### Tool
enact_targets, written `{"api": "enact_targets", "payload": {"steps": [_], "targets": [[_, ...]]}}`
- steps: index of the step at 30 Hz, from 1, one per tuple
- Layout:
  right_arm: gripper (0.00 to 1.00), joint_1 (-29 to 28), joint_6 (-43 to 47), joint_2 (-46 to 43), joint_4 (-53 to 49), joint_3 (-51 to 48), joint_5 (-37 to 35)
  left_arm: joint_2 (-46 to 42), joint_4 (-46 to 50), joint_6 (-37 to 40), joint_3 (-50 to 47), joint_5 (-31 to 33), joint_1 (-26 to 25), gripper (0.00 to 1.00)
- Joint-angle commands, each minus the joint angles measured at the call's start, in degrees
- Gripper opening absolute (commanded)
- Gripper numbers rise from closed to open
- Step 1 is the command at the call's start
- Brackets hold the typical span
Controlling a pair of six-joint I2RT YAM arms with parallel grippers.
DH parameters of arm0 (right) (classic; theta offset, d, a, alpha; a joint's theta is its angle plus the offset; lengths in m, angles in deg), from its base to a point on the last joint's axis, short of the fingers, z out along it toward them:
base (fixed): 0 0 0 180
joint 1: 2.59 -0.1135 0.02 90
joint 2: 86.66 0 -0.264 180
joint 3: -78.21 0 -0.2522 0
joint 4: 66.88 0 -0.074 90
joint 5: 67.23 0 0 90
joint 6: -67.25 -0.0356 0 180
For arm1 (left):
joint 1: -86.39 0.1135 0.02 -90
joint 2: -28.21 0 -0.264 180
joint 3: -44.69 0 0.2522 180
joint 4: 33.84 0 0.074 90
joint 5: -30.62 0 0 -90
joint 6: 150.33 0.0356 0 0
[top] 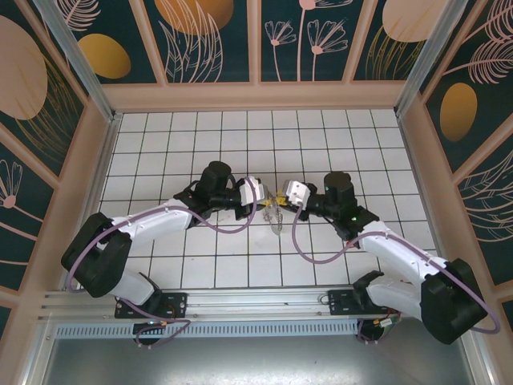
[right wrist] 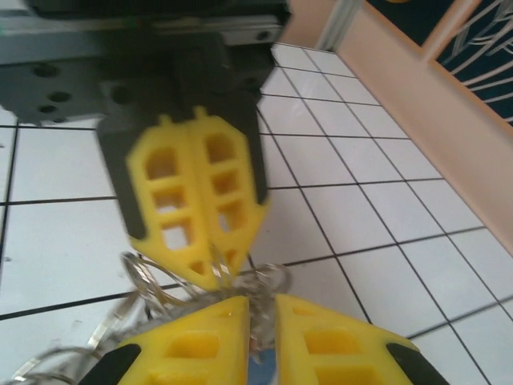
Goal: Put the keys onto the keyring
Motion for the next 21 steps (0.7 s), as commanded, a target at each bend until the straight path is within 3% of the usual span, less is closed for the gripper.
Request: {"api": "enact_targets", "payload": {"steps": [1,8,21], "targets": [[0.14,-1.5,-0.1,2.0,-1.6,2.7,2.0,0.8,-3.5,-1.3,0.0,-1.1,0.0,0.0],[0.12,-3.5,1.7,2.9,-6.4,1.7,-0.2,3.4,-3.8,-5.3,0.8,-1.4,-0.1,0.0],[0.13,-4.9,-3.2,-0.7,-7.1,-1.5,0.0,6.7,0.5,-9.0,2.7,-8.9,-0.1,0.0]]}}
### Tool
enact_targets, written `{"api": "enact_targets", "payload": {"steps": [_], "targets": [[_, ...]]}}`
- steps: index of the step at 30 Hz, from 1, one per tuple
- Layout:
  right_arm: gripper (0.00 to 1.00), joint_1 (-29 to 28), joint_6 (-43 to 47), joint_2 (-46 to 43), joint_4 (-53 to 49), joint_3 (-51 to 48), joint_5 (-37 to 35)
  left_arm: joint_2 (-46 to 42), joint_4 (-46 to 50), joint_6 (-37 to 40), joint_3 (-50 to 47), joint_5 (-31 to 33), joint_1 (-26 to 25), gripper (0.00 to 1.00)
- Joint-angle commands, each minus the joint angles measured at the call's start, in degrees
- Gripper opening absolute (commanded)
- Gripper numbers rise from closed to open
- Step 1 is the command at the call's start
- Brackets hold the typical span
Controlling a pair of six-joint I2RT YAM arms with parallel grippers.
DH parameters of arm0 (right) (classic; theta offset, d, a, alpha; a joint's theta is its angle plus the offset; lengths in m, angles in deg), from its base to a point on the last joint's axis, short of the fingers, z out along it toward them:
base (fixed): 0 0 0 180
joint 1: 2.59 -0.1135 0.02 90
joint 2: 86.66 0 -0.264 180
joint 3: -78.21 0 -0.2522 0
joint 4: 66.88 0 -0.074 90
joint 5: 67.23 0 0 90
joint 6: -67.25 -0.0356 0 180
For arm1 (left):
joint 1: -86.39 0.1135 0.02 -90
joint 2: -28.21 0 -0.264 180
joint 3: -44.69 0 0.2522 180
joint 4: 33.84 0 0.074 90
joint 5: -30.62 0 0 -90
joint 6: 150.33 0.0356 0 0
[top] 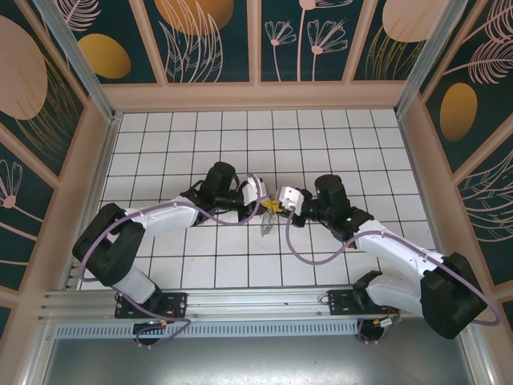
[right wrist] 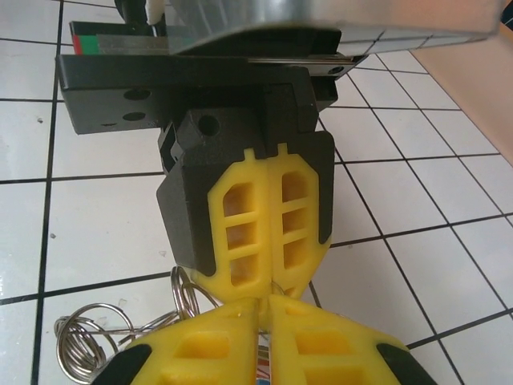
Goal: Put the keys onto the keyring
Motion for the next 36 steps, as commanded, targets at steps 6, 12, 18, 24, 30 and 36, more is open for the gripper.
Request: {"api": "enact_targets", "payload": {"steps": [6,12,18,24,30,36], "targets": [[0.13,-2.8,-4.4,-2.2,-6.6,-1.8,3.7,0.8,3.5,-1.7,2.2,-4.1,-0.4,0.0],[0.14,-2.5,-15.2,-7.3,-0.8,-4.1,-0.3,0.1,5.7,-1.1,2.0,-4.9,-0.4,0.0],[0.17,3.4,-36.5,-11.4,-2.2,-1.8,-10.6,-0.5,6.6,-1.6,1.4,-5.4,-0.5,0.0],[0.19,9.8,-57.3,-9.0,-14.6,3.4,-25.7,-1.3,6.4,-1.8,0.7,-5.0,-0.5,0.0],[0.17,18.6,-75.6,-2.9,-28.7,5.7,-34.8,-1.3,6.1,-3.0,1.0,-5.0,-0.4,0.0],[0.2,30.3,-85.0,-3.2,-31.9,-0.4,-30.4,-2.4,5.7,-2.5,1.2,-4.5,-0.5,0.0]]}}
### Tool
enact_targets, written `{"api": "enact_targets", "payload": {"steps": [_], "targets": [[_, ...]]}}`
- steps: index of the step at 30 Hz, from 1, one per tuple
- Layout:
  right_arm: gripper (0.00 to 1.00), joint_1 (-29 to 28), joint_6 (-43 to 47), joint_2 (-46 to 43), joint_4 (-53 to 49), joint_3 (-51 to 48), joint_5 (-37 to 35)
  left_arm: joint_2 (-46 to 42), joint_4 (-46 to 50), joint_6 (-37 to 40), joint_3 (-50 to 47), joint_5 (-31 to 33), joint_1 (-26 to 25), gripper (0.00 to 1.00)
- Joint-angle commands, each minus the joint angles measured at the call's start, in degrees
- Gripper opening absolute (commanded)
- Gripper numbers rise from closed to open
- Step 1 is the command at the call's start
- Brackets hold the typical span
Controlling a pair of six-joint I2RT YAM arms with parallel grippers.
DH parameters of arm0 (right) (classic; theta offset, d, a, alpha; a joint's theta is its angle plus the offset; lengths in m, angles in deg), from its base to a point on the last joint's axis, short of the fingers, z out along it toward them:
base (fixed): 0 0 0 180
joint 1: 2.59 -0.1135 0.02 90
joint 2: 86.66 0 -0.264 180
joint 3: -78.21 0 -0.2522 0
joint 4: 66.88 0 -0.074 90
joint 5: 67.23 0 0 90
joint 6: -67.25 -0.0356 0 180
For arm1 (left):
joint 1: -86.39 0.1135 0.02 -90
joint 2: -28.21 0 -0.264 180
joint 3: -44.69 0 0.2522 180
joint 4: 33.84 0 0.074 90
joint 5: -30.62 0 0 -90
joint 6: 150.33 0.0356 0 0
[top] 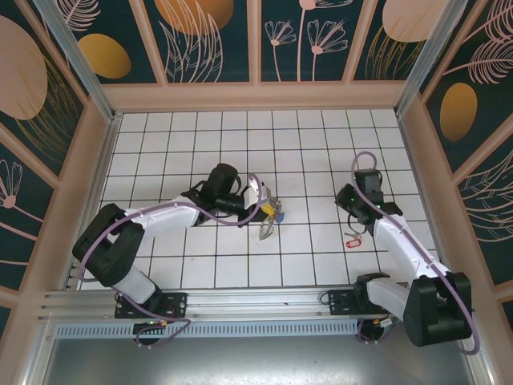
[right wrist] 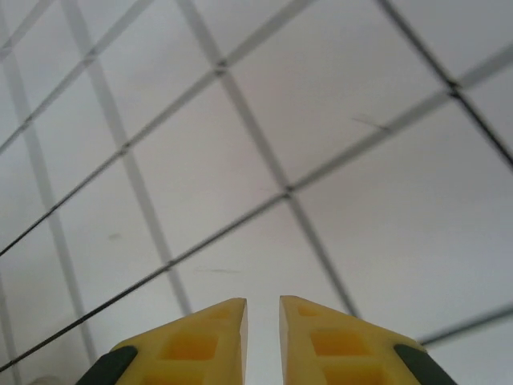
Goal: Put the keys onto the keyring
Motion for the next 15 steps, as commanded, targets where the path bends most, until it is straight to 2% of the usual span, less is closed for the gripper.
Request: {"api": "enact_targets", "payload": {"steps": [1,5,15], "targets": [[0.2,3.7,-9.4,-1.9,-5.5,-3.4,-0.5,-2.1,0.8,-0.2,0.8,0.1,0.0,0.0],[0.25,5.4,-12.3,-4.0,-7.0,-5.7,-3.3,-2.3,1.1,0.3,1.4,0.9,0.0,0.0],[0.28,5.7,-22.7,-3.6,-11.1,-9.4,-14.1,-1.3,1.9,1.6,2.8,1.0,0.1,0.0]]}}
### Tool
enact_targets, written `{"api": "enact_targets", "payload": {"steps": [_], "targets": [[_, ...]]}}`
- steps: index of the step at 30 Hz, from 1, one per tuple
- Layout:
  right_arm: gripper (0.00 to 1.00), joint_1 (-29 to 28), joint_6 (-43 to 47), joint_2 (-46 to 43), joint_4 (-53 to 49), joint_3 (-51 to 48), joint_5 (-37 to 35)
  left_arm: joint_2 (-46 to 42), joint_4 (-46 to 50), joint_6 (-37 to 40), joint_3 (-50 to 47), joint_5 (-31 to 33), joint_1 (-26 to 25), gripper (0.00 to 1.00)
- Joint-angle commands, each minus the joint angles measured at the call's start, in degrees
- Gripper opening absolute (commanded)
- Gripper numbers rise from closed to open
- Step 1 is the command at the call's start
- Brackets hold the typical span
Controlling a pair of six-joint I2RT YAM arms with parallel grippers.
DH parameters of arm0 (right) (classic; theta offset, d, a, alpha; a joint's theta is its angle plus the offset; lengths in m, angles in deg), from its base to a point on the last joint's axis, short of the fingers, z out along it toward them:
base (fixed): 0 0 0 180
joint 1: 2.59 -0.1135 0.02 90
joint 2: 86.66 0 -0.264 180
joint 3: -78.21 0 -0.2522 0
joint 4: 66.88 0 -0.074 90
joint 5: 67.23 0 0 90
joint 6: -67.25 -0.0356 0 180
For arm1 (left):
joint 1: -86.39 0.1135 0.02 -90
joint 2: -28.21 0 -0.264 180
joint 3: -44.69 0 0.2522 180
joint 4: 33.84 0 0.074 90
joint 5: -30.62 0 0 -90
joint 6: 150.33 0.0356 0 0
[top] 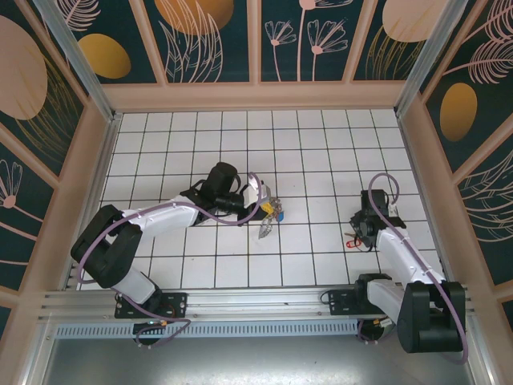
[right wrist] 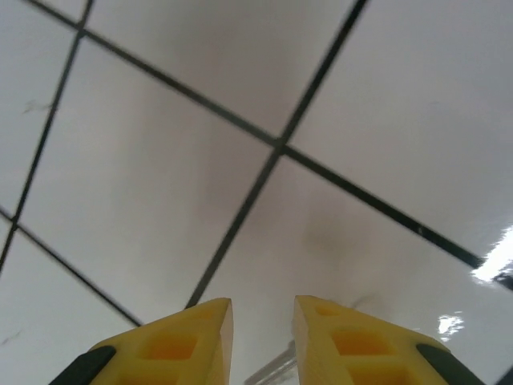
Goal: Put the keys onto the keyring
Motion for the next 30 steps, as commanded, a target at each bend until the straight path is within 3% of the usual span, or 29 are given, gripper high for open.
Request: {"api": "enact_targets", "payload": {"steps": [1,15,21,30], "targets": [[0.28,0.6,-5.2,-0.6,-2.3,-1.5,-6.0,-0.6,0.6,1.2,2.4,-0.6,0.2,0.0],[0.24,0.4,-5.0,1.4,1.4,-3.7,4.8,-0.2,1.7,2.0,3.2,-0.2,0.1,0.0],[0.22,-4.6,-6.4,3.0,0.8,-1.6,4.4,-0.1,2.2,2.1,3.7,0.4,0.1,0.0],[0.29,-8.8,-3.7,5.7,-6.9,3.1,-0.6,-0.1,2.9,2.3,4.0,0.7,0.1,0.0]]}}
